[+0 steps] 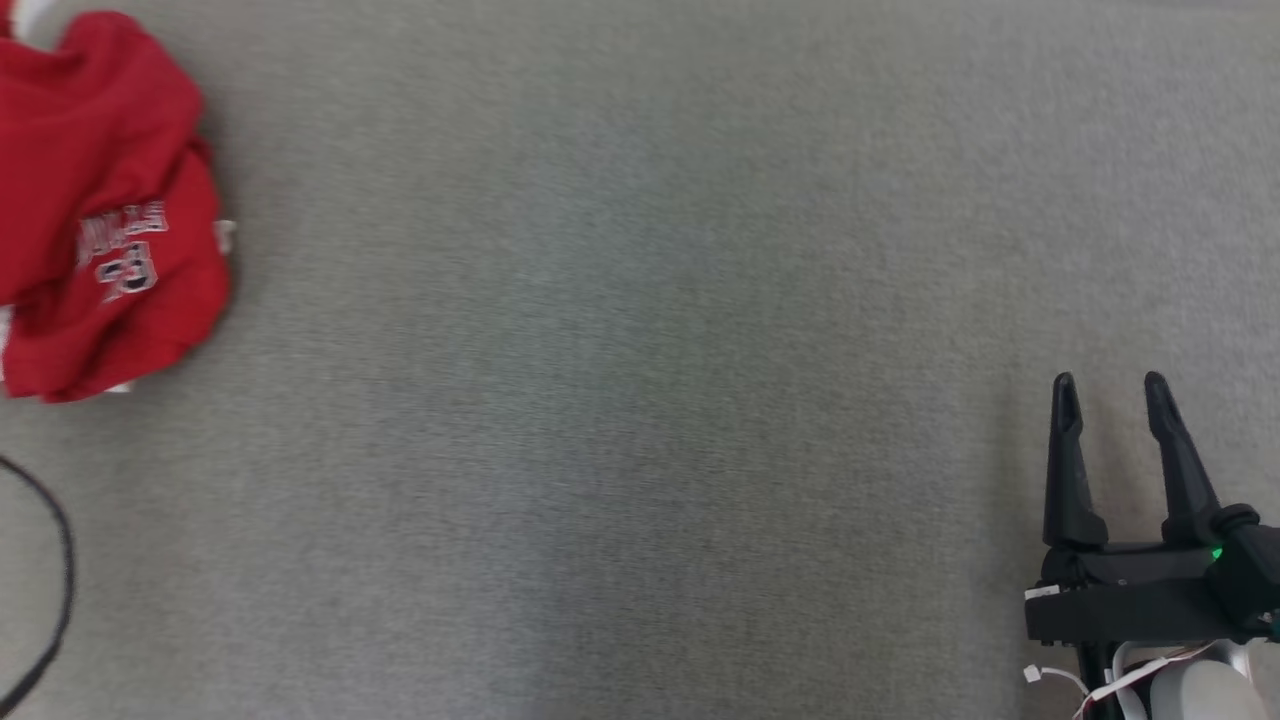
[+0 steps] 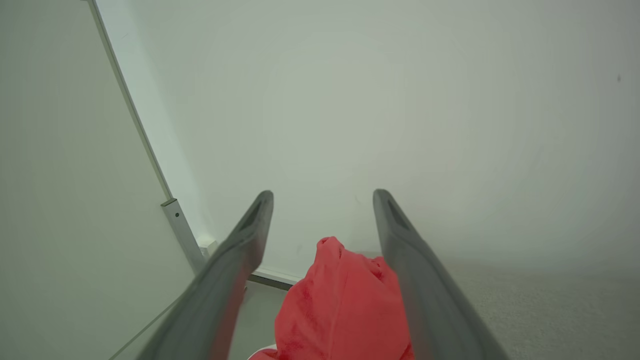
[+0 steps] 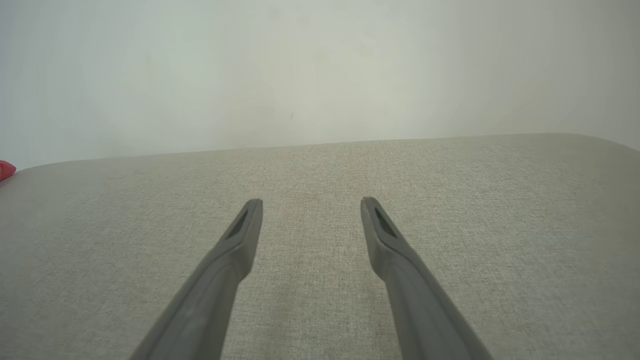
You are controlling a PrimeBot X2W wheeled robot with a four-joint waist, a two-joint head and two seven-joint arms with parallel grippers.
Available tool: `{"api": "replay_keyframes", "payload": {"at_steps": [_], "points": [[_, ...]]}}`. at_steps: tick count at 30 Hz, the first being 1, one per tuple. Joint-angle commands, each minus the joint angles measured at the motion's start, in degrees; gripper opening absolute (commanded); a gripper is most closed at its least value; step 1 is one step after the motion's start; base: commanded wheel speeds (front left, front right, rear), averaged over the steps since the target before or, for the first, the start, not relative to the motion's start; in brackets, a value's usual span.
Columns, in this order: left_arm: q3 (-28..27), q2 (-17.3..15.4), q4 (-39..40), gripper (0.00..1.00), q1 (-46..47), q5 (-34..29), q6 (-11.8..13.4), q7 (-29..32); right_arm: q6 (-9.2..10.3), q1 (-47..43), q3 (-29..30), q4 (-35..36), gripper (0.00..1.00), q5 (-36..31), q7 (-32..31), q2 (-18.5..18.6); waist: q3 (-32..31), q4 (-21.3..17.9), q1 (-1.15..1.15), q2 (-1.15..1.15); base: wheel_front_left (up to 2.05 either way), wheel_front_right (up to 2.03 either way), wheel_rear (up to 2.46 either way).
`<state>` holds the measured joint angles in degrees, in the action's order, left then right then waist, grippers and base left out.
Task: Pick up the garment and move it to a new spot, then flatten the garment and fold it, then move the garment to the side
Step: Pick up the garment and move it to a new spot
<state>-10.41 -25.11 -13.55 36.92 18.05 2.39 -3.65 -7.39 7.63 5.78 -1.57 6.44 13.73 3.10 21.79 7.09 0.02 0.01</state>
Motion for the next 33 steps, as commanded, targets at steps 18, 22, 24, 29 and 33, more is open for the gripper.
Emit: {"api": "replay_keyframes", "payload": {"at_steps": [18, 22, 24, 29, 33], "points": [[-0.8, -7.4, -22.1, 1.00, 7.3, 3.3, -3.3, 8.5, -0.18, 1.2, 1.6, 1.5, 1.00, 0.2, 1.1, 0.0, 8.4, -8.4, -0.02, -0.01, 0.00, 0.00, 0.00], [-0.1, -8.1, -26.4, 1.00, 8.9, 4.2, -4.4, 11.6, -0.18, 1.2, 1.3, 1.6, 1.00, -0.1, 1.1, 0.0, 8.1, -8.6, -0.02, -0.01, 0.00, 0.00, 0.00], [0.7, -8.2, -27.7, 1.00, 9.2, 3.8, -5.1, 11.6, -0.18, 1.0, 1.3, 1.5, 1.00, -0.2, 1.1, 0.0, 7.8, -8.6, -0.02, -0.01, 0.00, 0.00, 0.00], [1.9, -8.4, -30.1, 0.00, 10.2, 3.0, -5.7, 9.1, -0.18, 0.9, 0.9, 1.2, 1.00, -0.4, 1.0, -0.1, 6.6, -8.5, -0.02, -0.01, 0.00, 0.00, 0.00], [2.4, -8.5, -29.9, 0.00, 11.1, 2.4, -5.9, 5.1, -0.18, 0.7, 0.7, 0.9, 1.00, -0.3, 1.0, -0.1, 5.5, -8.3, -0.02, -0.01, 0.00, 0.00, 0.00]]}}
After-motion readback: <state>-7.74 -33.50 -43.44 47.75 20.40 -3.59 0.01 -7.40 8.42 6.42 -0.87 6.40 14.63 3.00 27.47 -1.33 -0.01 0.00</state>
